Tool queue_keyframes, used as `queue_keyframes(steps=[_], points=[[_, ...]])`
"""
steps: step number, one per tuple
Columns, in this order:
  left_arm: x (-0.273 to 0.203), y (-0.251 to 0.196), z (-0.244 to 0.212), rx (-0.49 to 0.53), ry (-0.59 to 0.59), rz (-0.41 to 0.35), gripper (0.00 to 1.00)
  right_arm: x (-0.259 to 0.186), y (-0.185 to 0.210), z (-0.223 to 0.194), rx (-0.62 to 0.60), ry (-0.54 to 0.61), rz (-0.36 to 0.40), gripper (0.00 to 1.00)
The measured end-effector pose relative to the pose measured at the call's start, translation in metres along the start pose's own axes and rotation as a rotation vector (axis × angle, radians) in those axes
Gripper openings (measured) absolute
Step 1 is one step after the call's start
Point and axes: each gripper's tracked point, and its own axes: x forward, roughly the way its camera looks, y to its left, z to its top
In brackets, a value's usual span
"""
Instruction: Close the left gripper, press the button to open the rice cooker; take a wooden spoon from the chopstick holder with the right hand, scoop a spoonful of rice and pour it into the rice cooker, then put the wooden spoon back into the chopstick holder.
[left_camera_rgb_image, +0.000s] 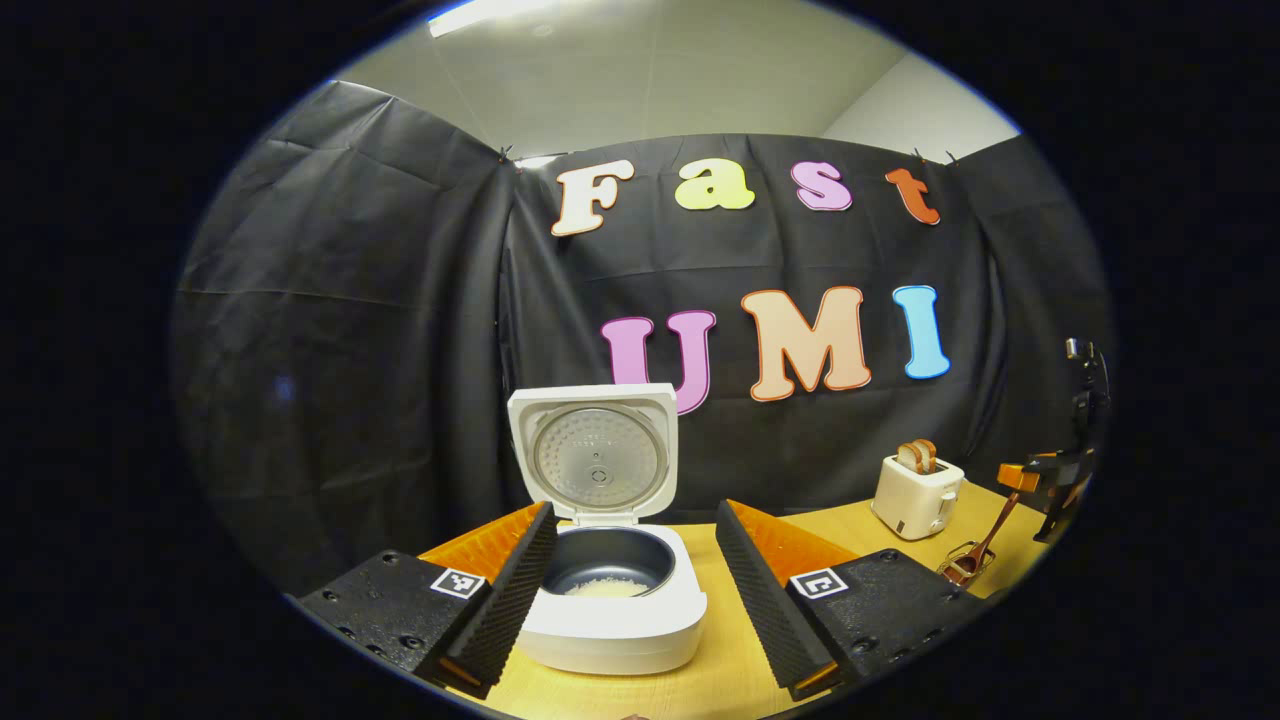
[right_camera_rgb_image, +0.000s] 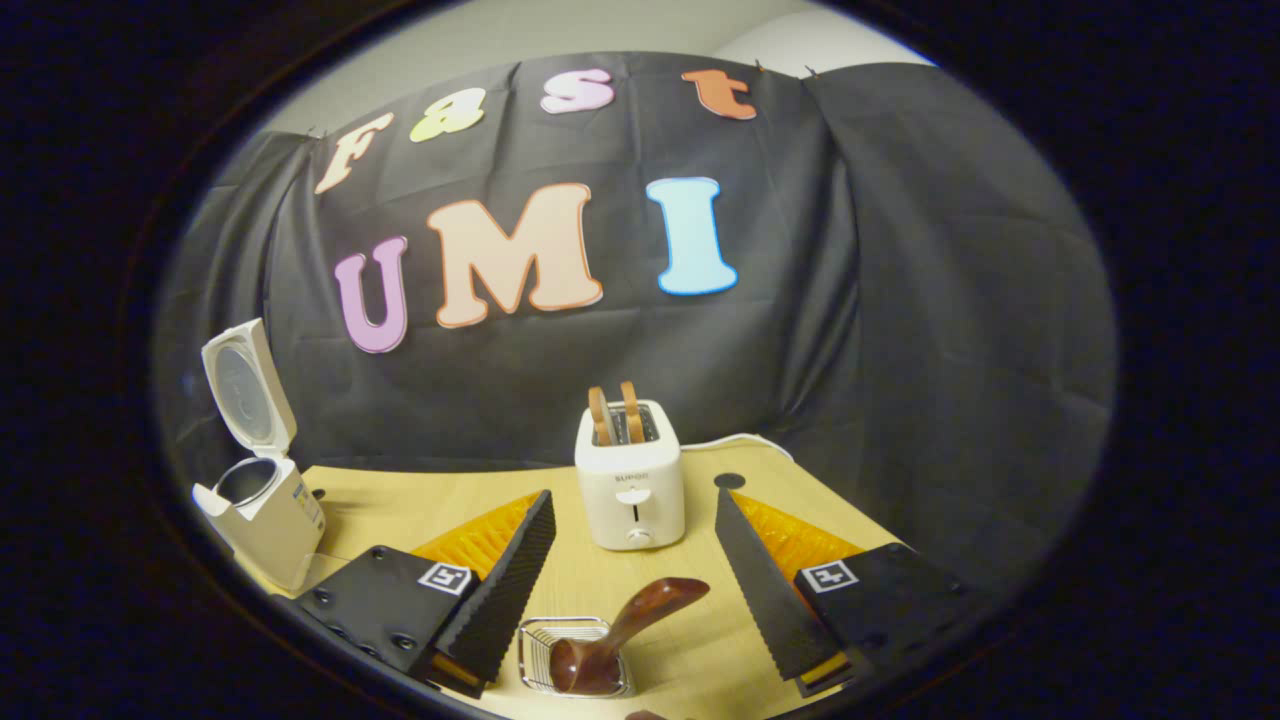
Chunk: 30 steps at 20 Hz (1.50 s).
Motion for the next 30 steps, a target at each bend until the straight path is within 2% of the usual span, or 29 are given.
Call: queue_keyframes(steps=[5, 9, 11, 13, 19, 20, 21, 22, 23, 24, 30], points=[[-0.01, 0.003, -0.003, 0.031, 0.016, 0.023, 0.94, 0.015, -0.009, -0.04, 0.08, 0.109, -0.002, 1.0], [-0.013, 0.006, -0.002, 0.048, 0.023, 0.044, 0.95, 0.02, -0.002, -0.072, 0.166, 0.202, 0.031, 1.0], [-0.016, 0.006, -0.003, 0.047, 0.026, 0.049, 0.99, 0.022, 0.003, -0.087, 0.198, 0.245, 0.044, 1.0], [-0.017, 0.009, -0.004, 0.055, 0.027, 0.058, 0.96, 0.017, 0.007, -0.098, 0.206, 0.282, 0.057, 1.0], [-0.018, 0.017, -0.005, 0.035, 0.031, 0.069, 0.96, 0.015, 0.023, -0.111, 0.202, 0.321, 0.095, 0.46], [-0.018, 0.019, -0.005, 0.031, 0.031, 0.071, 0.96, 0.014, 0.025, -0.113, 0.202, 0.335, 0.1, 0.58], [-0.018, 0.02, -0.007, 0.027, 0.031, 0.074, 1.0, 0.013, 0.019, -0.11, 0.198, 0.323, 0.078, 0.46], [-0.018, 0.021, -0.007, 0.022, 0.032, 0.074, 1.0, 0.031, 0.023, -0.121, 0.194, 0.314, 0.078, 0.35], [-0.018, 0.023, -0.008, 0.017, 0.03, 0.077, 0.96, 0.009, 0.021, -0.107, 0.2, 0.307, 0.075, 0.24], [-0.018, 0.025, -0.007, 0.011, 0.028, 0.077, 0.97, 0.01, 0.022, -0.106, 0.192, 0.306, 0.072, 0.19], [-0.014, 0.035, -0.008, -0.02, 0.023, 0.078, 0.96, -0.007, 0.029, -0.077, 0.178, 0.246, 0.068, 0.17]])
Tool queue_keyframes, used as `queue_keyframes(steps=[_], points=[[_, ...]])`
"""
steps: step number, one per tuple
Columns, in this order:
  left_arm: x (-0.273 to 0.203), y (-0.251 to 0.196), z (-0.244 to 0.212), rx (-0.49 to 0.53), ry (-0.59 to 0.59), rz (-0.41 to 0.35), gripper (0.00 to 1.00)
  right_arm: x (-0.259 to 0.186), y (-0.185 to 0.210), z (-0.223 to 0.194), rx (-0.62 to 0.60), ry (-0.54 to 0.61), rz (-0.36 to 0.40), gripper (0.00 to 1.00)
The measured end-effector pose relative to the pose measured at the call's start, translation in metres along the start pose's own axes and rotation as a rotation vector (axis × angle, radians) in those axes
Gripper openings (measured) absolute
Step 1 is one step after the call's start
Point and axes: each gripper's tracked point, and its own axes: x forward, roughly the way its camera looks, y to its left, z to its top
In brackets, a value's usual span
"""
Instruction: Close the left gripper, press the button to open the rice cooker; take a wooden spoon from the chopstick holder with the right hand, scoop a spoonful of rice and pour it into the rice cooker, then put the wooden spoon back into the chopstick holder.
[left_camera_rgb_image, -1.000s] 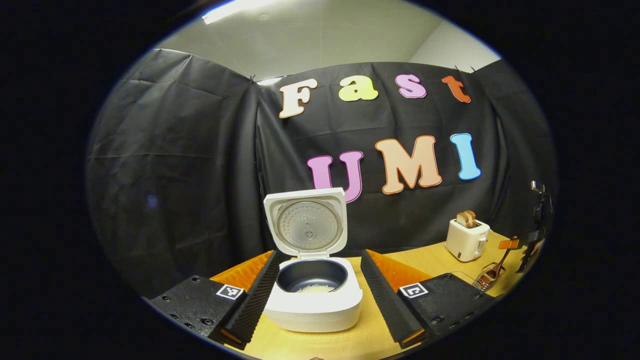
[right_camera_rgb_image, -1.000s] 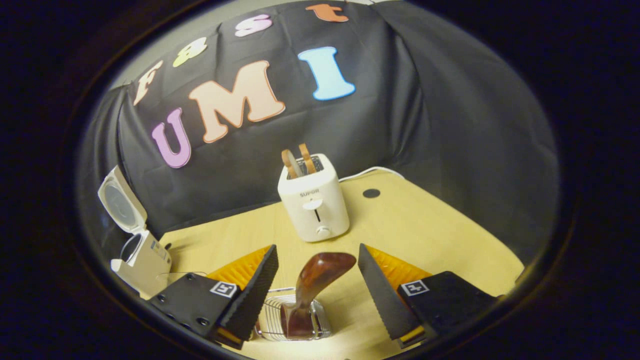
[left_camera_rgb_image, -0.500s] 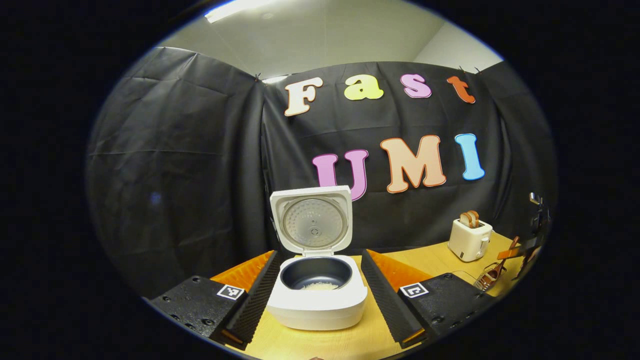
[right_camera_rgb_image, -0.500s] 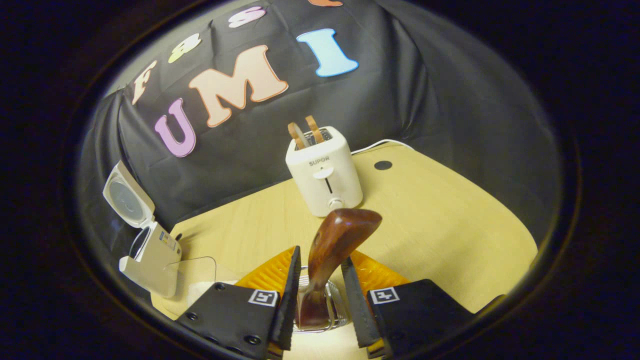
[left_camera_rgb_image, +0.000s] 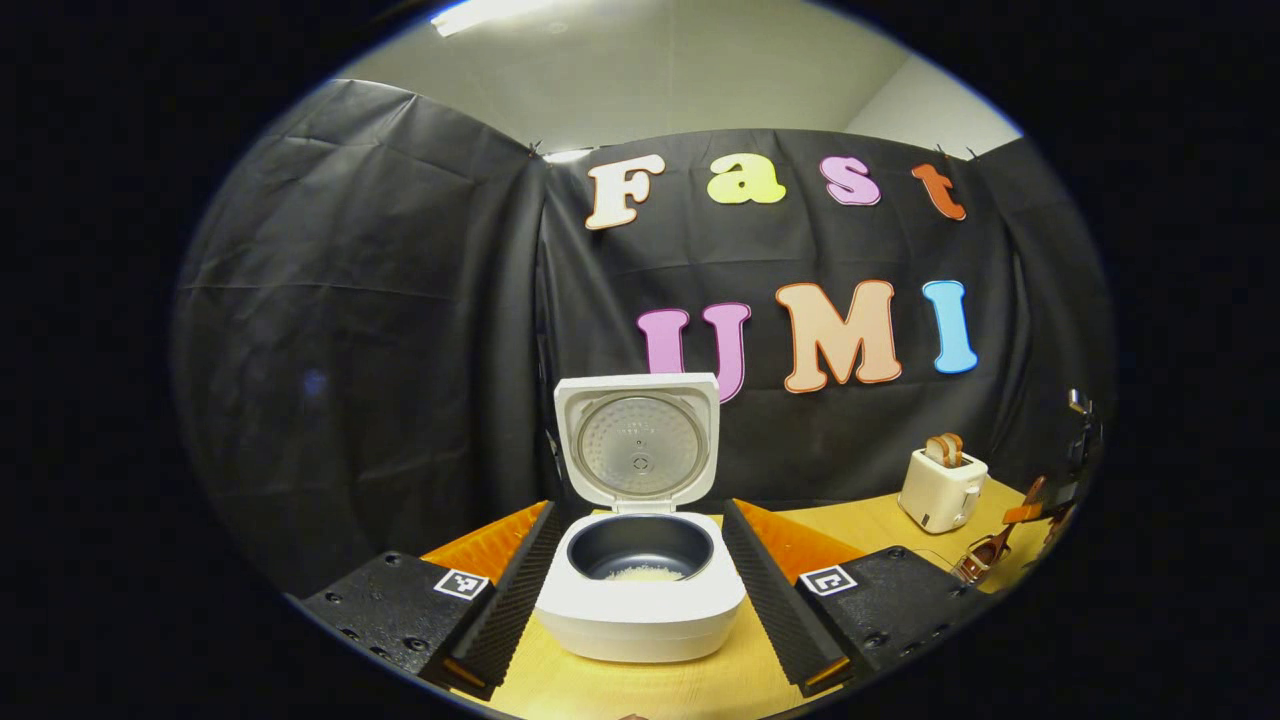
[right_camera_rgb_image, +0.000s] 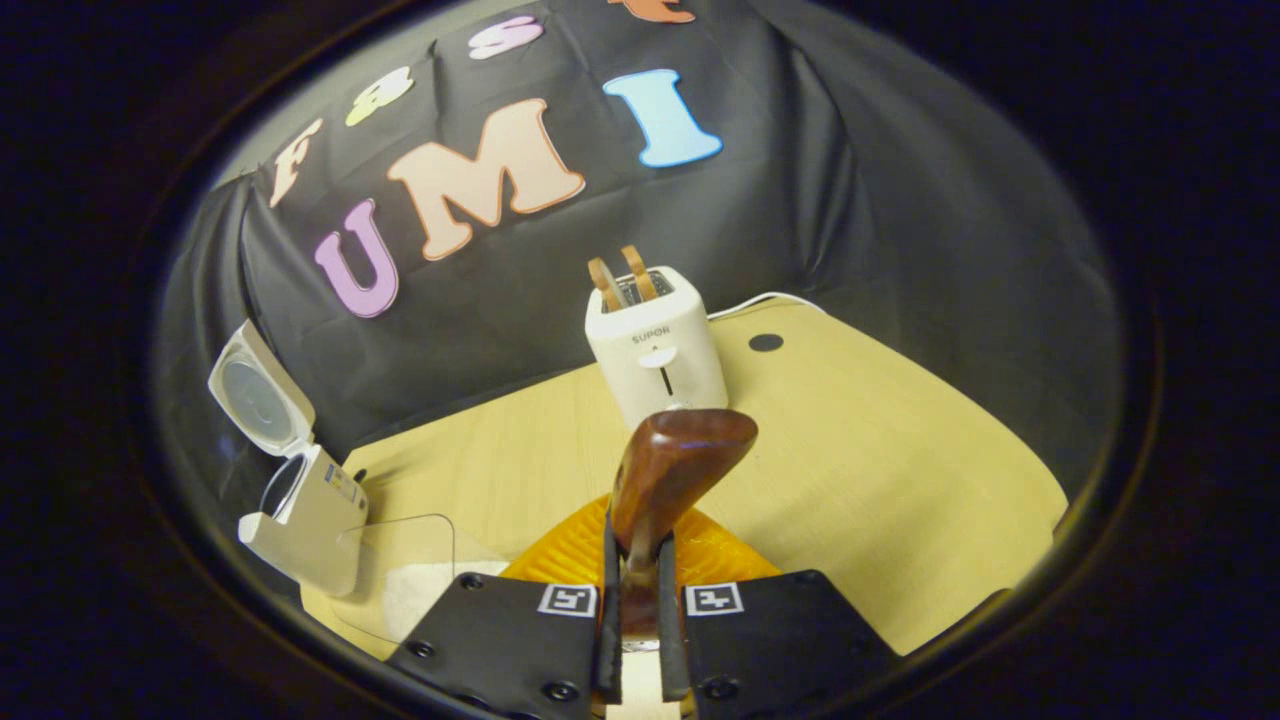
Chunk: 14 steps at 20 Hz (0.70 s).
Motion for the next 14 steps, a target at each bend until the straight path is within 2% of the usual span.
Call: queue_keyframes(steps=[6, 8, 9, 10, 11, 14], points=[[0.007, 0.002, -0.001, -0.023, 0.0, -0.009, 0.96, -0.024, 0.014, 0.035, -0.005, -0.055, -0.002, 0.18], [0.007, 0.003, -0.001, -0.028, -0.002, -0.012, 0.97, -0.031, 0.026, 0.045, -0.008, -0.075, 0.018, 0.18], [0.007, 0.004, -0.001, -0.029, -0.002, -0.013, 1.0, -0.034, 0.033, 0.05, -0.014, -0.088, 0.029, 0.17], [0.007, 0.005, 0.0, -0.03, -0.004, -0.016, 0.97, -0.038, 0.042, 0.054, -0.027, -0.097, 0.045, 0.18], [0.007, 0.006, 0.001, -0.03, -0.005, -0.016, 0.99, -0.04, 0.051, 0.055, -0.039, -0.105, 0.061, 0.17], [0.005, 0.009, 0.003, -0.026, -0.007, -0.016, 0.96, -0.047, 0.082, 0.059, -0.068, -0.117, 0.114, 0.17]])
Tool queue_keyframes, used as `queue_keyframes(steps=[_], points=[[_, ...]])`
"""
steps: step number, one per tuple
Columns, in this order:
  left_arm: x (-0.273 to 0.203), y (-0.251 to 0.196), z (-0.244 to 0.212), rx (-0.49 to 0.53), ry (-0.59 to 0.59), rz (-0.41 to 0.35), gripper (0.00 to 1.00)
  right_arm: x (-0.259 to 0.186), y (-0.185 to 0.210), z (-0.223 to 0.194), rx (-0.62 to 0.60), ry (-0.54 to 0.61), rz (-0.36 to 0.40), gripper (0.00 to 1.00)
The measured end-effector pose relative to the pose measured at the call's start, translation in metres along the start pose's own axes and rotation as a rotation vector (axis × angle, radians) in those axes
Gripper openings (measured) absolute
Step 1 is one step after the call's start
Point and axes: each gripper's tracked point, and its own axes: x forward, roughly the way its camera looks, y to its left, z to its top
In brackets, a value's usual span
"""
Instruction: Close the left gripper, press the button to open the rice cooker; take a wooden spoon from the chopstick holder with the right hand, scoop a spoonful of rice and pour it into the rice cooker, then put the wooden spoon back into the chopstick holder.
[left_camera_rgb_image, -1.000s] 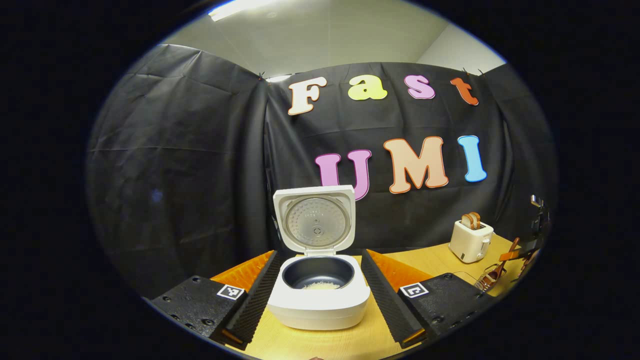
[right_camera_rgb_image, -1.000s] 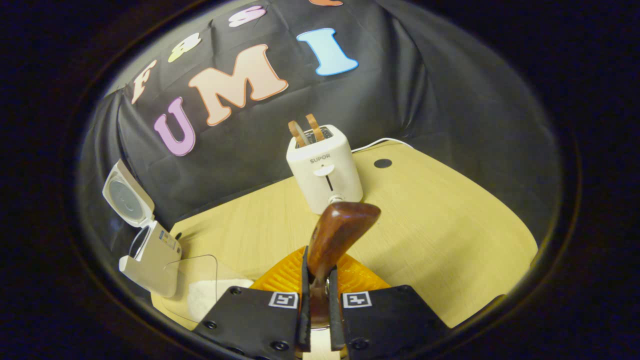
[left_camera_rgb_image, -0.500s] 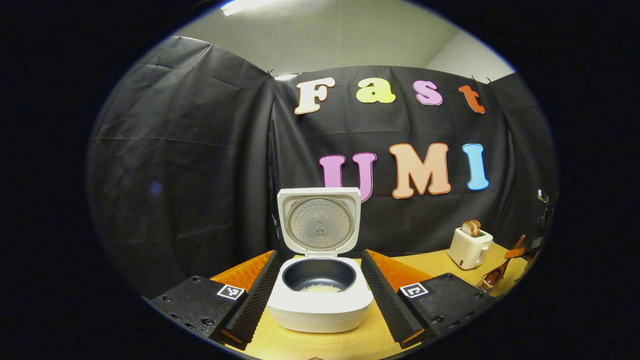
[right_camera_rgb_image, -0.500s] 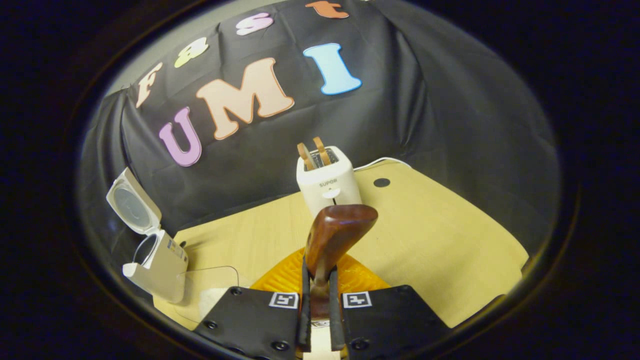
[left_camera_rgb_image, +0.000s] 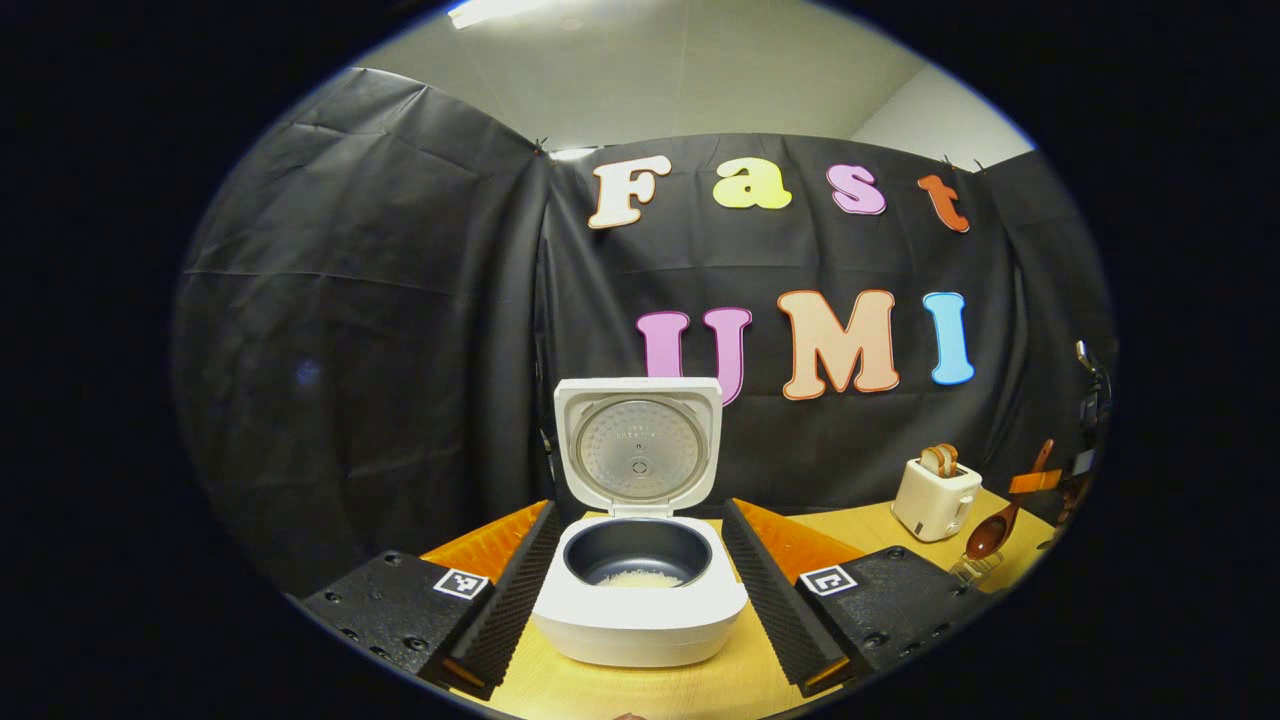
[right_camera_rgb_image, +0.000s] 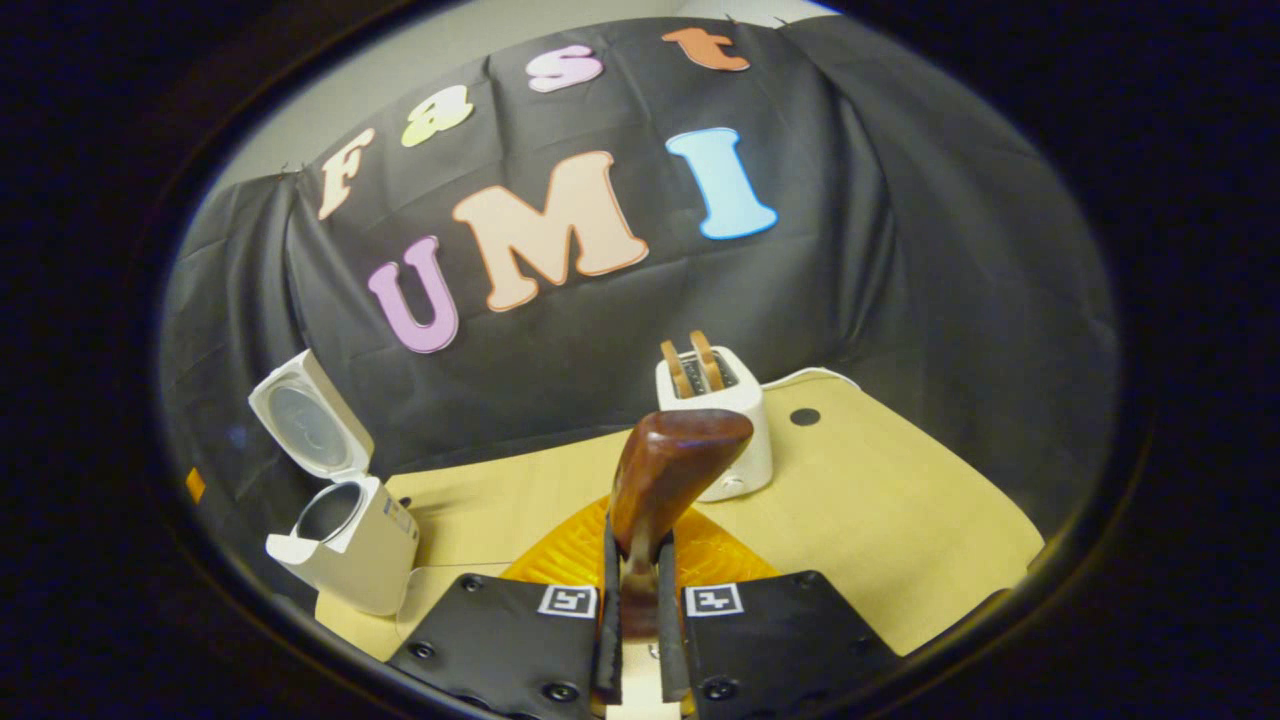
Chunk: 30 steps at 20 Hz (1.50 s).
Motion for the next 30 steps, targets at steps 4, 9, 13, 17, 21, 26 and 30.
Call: queue_keyframes(steps=[4, 9, 13, 17, 21, 26, 30], points=[[-0.003, 0.007, -0.001, 0.007, 0.002, 0.005, 0.97, -0.002, 0.041, -0.006, -0.038, 0.014, 0.09, 0.17], [-0.009, 0.021, -0.003, 0.003, 0.005, 0.033, 1.0, -0.003, 0.08, -0.026, -0.1, 0.04, 0.171, 0.19], [-0.014, 0.029, -0.004, 0.006, 0.005, 0.046, 1.0, -0.002, 0.102, -0.056, -0.203, 0.085, 0.206, 0.17], [-0.019, 0.037, -0.005, 0.017, 0.008, 0.061, 0.96, 0.005, 0.112, -0.085, -0.357, 0.095, 0.198, 0.18], [-0.024, 0.046, -0.004, 0.038, 0.007, 0.075, 0.96, 0.011, 0.11, -0.115, -0.437, 0.138, 0.178, 0.18], [-0.026, 0.052, -0.005, 0.029, 0.007, 0.081, 0.96, 0.01, 0.12, -0.129, -0.49, 0.152, 0.178, 0.18], [-0.027, 0.056, -0.007, 0.015, 0.004, 0.078, 0.96, -0.001, 0.139, -0.148, -0.483, 0.196, 0.219, 0.17]])
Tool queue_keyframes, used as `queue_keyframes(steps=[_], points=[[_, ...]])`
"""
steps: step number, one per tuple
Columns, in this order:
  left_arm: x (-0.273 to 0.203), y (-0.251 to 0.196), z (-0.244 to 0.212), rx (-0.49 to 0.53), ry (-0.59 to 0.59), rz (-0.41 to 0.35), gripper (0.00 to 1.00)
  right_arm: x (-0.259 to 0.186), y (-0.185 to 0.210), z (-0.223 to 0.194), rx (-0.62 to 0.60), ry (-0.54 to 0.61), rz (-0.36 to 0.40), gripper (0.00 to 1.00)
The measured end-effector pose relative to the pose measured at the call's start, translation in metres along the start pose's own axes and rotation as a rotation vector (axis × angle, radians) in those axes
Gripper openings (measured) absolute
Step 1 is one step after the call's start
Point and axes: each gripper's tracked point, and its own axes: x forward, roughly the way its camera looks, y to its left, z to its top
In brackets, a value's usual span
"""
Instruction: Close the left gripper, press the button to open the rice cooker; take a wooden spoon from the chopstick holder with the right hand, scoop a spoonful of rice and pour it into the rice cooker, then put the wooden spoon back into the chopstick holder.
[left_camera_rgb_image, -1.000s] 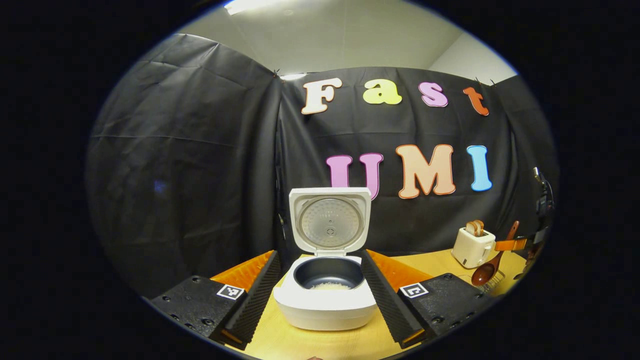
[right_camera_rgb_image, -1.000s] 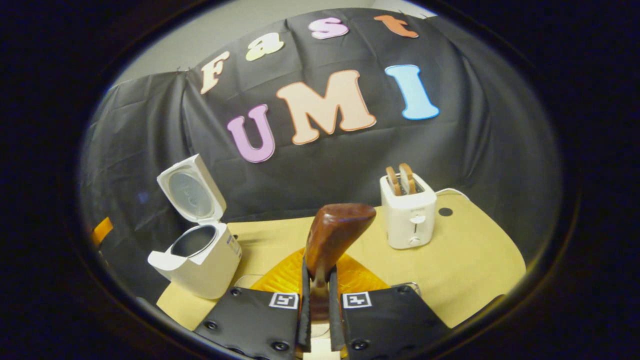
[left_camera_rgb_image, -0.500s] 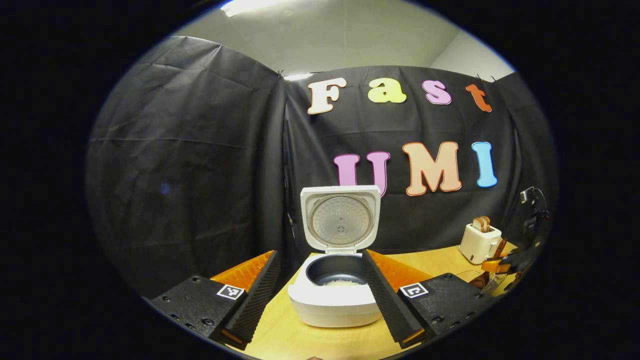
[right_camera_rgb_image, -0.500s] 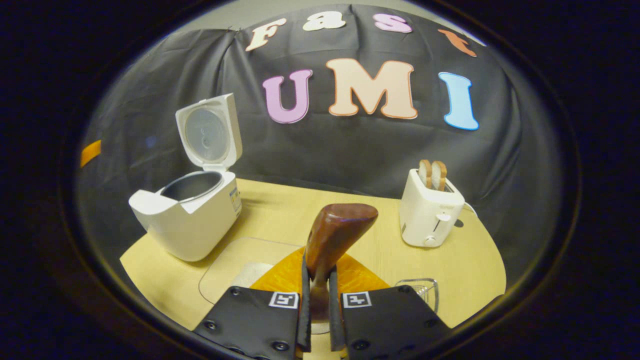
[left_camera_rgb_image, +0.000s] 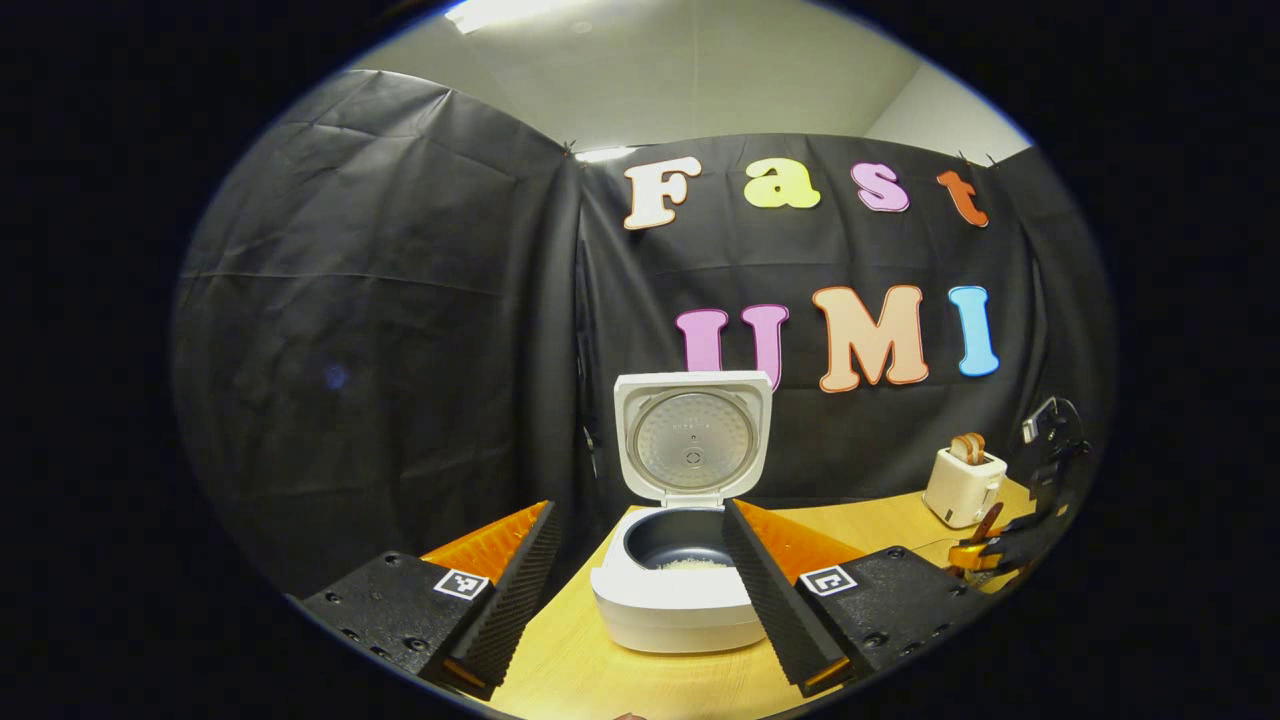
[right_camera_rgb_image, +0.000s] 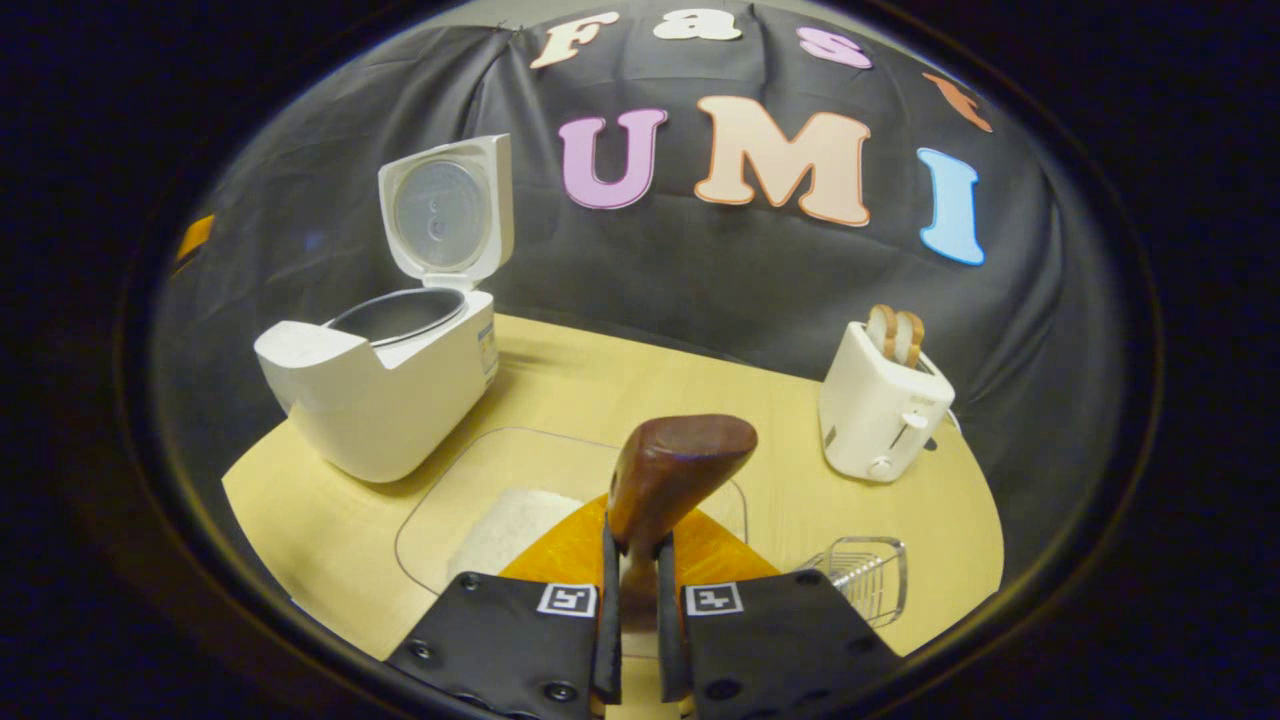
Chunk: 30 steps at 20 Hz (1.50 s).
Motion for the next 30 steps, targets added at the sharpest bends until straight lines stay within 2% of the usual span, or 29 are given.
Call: queue_keyframes(steps=[3, 9, 13, 15, 16, 18, 19, 20, 23, 29, 30], points=[[0.001, 0.002, -0.004, -0.006, 0.008, -0.005, 0.96, -0.004, 0.023, -0.004, 0.015, 0.011, 0.042, 0.18], [0.001, 0.011, -0.005, -0.011, 0.01, -0.009, 0.96, -0.005, 0.042, -0.008, 0.152, 0.056, 0.1, 0.18], [0.0, 0.015, -0.005, -0.03, 0.007, -0.011, 0.96, -0.001, 0.035, -0.015, 0.356, 0.101, 0.122, 0.19], [0.0, 0.012, -0.005, -0.035, 0.006, -0.016, 1.0, 0.006, 0.024, -0.021, 0.496, 0.13, 0.133, 0.18], [0.0, 0.011, -0.005, -0.034, 0.007, -0.017, 0.96, 0.008, 0.018, -0.024, 0.574, 0.144, 0.142, 0.18], [-0.001, 0.013, -0.005, -0.029, 0.005, -0.022, 0.99, 0.009, 0.009, -0.032, 0.723, 0.168, 0.158, 0.18], [0.001, 0.012, -0.007, -0.027, 0.005, -0.025, 0.96, 0.007, 0.007, -0.035, 0.782, 0.176, 0.165, 0.18], [0.002, 0.012, -0.006, -0.024, 0.007, -0.027, 0.99, 0.007, 0.003, -0.036, 0.827, 0.179, 0.173, 0.18], [0.003, 0.007, -0.003, -0.018, 0.008, -0.034, 0.99, 0.007, -0.006, -0.04, 0.94, 0.171, 0.204, 0.19], [0.005, -0.009, 0.007, 0.002, -0.004, -0.056, 0.96, 0.001, -0.017, -0.017, 1.213, 0.125, 0.323, 0.18], [0.005, -0.012, 0.007, 0.003, -0.006, -0.06, 1.0, -0.001, -0.021, -0.014, 1.253, 0.118, 0.339, 0.18]])
